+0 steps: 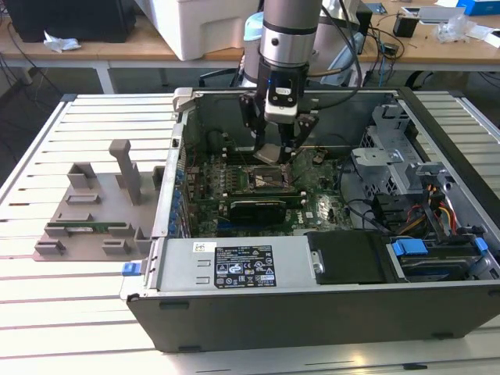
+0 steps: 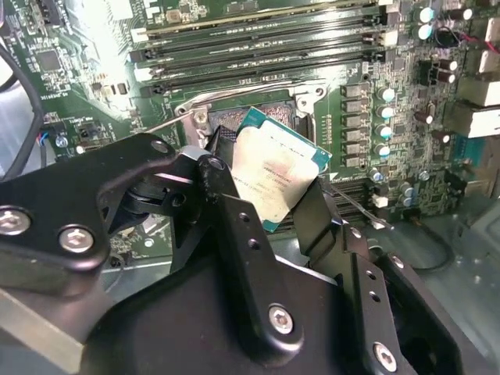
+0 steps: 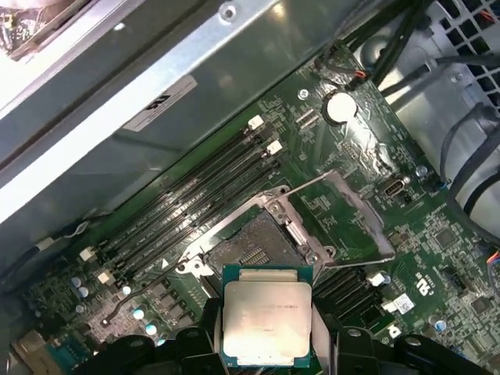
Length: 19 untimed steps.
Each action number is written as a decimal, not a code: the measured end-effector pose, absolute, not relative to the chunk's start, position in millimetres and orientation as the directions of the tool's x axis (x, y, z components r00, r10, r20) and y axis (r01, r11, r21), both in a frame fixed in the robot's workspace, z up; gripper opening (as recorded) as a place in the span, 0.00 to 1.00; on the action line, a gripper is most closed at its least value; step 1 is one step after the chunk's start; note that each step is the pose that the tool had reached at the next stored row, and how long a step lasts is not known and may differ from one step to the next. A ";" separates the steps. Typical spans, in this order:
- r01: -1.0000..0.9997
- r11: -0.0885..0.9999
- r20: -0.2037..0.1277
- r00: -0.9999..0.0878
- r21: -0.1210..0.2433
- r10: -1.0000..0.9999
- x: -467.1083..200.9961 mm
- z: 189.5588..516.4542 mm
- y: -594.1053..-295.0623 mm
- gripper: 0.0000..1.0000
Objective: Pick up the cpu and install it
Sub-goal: 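Place the cpu into insertion slot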
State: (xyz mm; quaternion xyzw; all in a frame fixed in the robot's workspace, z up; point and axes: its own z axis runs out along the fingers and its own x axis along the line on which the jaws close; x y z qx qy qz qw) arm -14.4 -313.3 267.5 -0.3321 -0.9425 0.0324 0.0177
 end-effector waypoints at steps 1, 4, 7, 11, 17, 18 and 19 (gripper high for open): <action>0.633 0.771 0.012 -0.772 -0.073 0.635 -14.4 267.5 -313.3 0.55; 0.652 0.754 0.011 -0.756 -0.074 0.655 -14.4 267.5 -313.3 0.55; 0.675 0.734 0.010 -0.736 -0.075 0.677 -14.4 267.4 -313.3 0.55; 0.698 0.712 0.009 -0.713 -0.076 0.701 -14.4 267.4 -313.3 0.55; 0.745 0.663 0.007 -0.664 -0.078 0.748 -14.4 267.2 -313.3 0.55; 0.751 0.656 0.007 -0.658 -0.078 0.753 -14.4 267.2 -313.3 0.55; 0.761 0.644 0.007 -0.646 -0.078 0.763 -14.4 267.1 -313.3 0.55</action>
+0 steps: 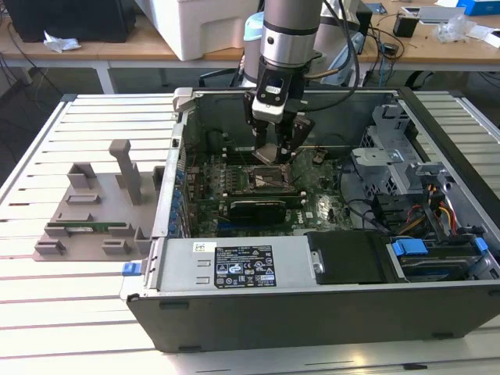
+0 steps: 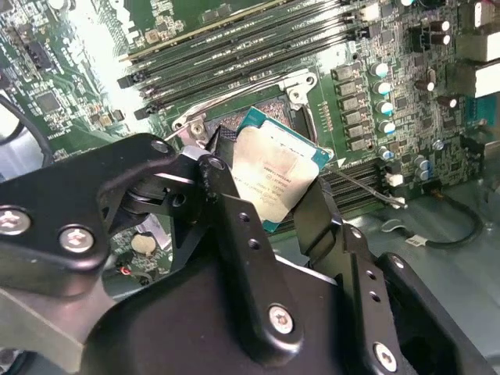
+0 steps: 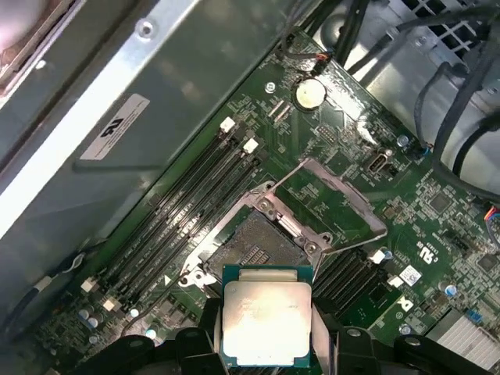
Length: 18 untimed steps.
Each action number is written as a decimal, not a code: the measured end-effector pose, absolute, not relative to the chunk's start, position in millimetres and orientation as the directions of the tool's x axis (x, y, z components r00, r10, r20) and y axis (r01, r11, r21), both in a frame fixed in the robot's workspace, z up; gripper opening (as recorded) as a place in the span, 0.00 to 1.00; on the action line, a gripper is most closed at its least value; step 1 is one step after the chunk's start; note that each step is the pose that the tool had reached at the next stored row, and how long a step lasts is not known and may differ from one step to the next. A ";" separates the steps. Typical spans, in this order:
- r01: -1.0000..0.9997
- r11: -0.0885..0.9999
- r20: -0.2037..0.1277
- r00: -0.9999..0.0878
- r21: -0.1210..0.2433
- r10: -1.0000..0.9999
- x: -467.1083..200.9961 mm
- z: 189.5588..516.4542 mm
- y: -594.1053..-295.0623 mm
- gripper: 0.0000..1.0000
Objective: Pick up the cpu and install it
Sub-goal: 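Place the cpu into insertion slot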
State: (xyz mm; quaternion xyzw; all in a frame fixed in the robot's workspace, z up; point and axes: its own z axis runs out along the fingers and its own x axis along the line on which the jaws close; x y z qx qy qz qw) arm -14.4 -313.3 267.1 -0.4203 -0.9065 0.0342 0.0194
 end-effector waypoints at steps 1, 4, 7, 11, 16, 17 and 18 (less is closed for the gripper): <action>0.766 0.639 0.006 -0.640 -0.078 0.768 -14.4 267.1 -313.3 0.55; 0.791 0.606 0.005 -0.608 -0.079 0.794 -14.4 267.1 -313.3 0.55; 0.811 0.579 0.005 -0.581 -0.080 0.814 -14.4 267.0 -313.3 0.55; 0.835 0.545 0.004 -0.546 -0.080 0.838 -14.4 266.9 -313.3 0.55; 0.868 0.490 0.003 -0.491 -0.081 0.871 -14.4 266.8 -313.3 0.55; 0.874 0.480 0.002 -0.481 -0.081 0.877 -14.4 266.8 -313.3 0.55; 0.877 0.473 0.002 -0.474 -0.081 0.880 -14.4 266.7 -313.3 0.55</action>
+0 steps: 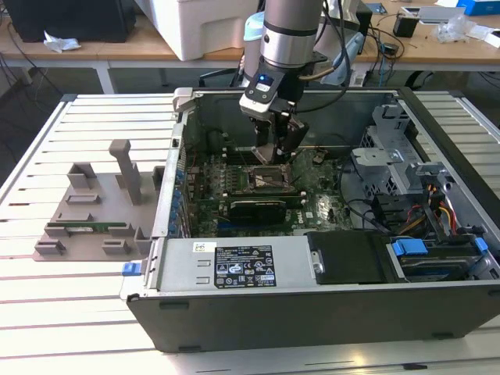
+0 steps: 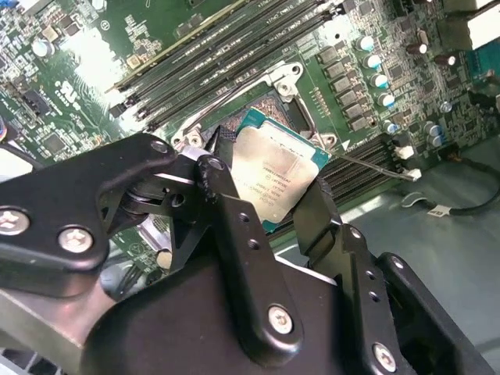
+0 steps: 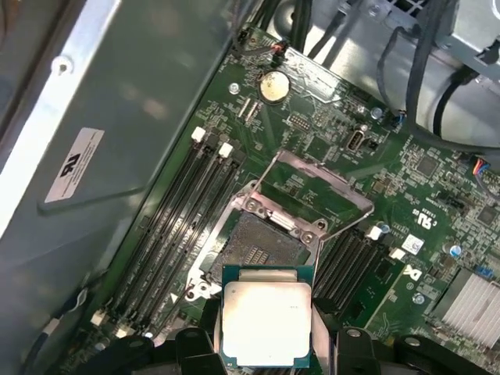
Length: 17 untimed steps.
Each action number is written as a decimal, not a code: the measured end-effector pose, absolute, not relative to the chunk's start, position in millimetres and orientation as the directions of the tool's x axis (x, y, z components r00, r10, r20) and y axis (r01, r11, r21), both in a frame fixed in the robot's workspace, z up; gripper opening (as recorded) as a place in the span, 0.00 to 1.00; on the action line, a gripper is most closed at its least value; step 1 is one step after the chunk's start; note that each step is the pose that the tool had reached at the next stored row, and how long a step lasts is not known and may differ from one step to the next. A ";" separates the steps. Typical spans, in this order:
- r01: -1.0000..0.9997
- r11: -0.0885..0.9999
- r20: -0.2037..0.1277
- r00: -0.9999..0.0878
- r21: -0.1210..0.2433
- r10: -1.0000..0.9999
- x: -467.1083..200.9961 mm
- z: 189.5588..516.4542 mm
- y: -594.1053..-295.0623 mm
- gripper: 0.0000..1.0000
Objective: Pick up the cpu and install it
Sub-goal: 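Place the cpu into insertion slot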
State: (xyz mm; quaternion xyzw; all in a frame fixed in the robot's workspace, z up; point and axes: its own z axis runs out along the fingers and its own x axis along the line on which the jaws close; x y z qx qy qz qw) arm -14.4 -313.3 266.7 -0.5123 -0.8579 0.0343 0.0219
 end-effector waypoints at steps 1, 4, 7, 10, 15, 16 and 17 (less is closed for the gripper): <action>0.881 0.466 0.002 -0.467 -0.081 0.884 -14.4 266.7 -313.3 0.55; 0.892 0.444 0.002 -0.446 -0.082 0.895 -14.4 266.7 -313.3 0.55; 0.902 0.424 0.001 -0.426 -0.082 0.905 -14.4 266.7 -313.3 0.55; 0.914 0.396 -0.001 -0.398 -0.083 0.917 -14.4 266.6 -313.3 0.55; 0.936 0.342 -0.004 -0.344 -0.084 0.939 -14.4 266.6 -313.3 0.55; 0.939 0.335 -0.005 -0.336 -0.084 0.942 -14.4 266.7 -313.3 0.55; 0.942 0.326 -0.006 -0.328 -0.085 0.945 -14.4 266.6 -313.3 0.55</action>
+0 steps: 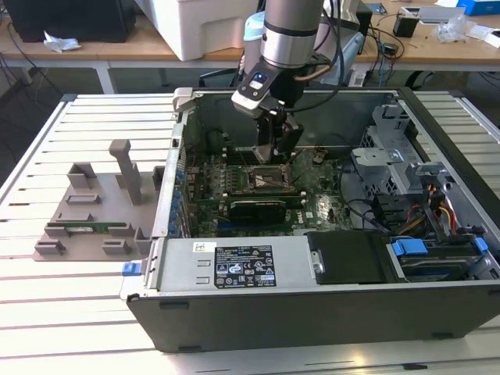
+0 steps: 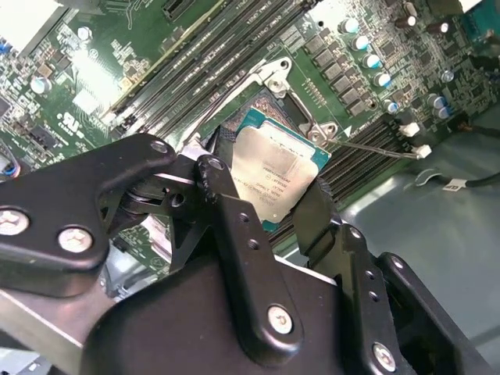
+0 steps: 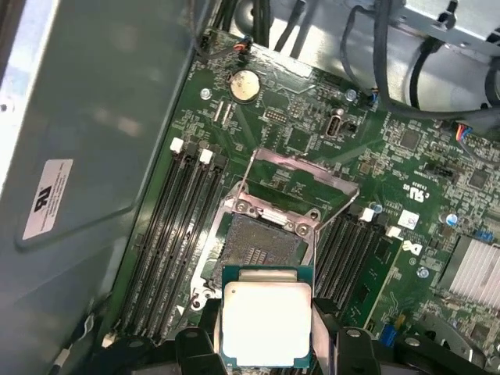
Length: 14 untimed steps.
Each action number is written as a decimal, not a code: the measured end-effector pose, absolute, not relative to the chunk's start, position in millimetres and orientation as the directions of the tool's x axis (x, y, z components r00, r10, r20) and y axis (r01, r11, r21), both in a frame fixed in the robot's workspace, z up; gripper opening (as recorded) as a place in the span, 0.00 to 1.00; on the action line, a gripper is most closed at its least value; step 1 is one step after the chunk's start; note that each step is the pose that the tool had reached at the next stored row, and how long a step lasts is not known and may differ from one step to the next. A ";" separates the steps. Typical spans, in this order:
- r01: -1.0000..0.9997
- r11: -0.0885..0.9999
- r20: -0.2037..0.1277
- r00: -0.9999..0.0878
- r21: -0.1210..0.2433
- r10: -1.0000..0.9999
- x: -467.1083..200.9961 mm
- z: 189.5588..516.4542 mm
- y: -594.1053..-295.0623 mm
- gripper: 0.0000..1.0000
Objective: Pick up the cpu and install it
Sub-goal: 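Place the cpu into insertion slot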
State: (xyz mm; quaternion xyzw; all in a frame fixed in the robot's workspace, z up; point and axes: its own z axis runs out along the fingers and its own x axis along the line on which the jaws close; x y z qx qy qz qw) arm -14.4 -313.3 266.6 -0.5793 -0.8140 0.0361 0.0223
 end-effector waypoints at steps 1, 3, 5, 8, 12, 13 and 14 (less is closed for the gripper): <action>0.946 0.313 -0.007 -0.315 -0.085 0.949 -14.4 266.6 -313.3 0.55; 0.954 0.287 -0.009 -0.289 -0.086 0.957 -14.4 266.6 -313.3 0.55; 0.959 0.269 -0.010 -0.271 -0.086 0.962 -14.4 266.6 -313.3 0.55; 0.969 0.233 -0.012 -0.235 -0.086 0.972 -14.4 266.5 -313.3 0.55; 0.978 0.192 -0.014 -0.194 -0.087 0.981 -14.3 266.5 -313.3 0.55; 0.979 0.184 -0.014 -0.186 -0.087 0.982 -14.3 266.5 -313.3 0.55; 0.982 0.169 -0.015 -0.171 -0.087 0.985 -14.4 266.5 -313.3 0.55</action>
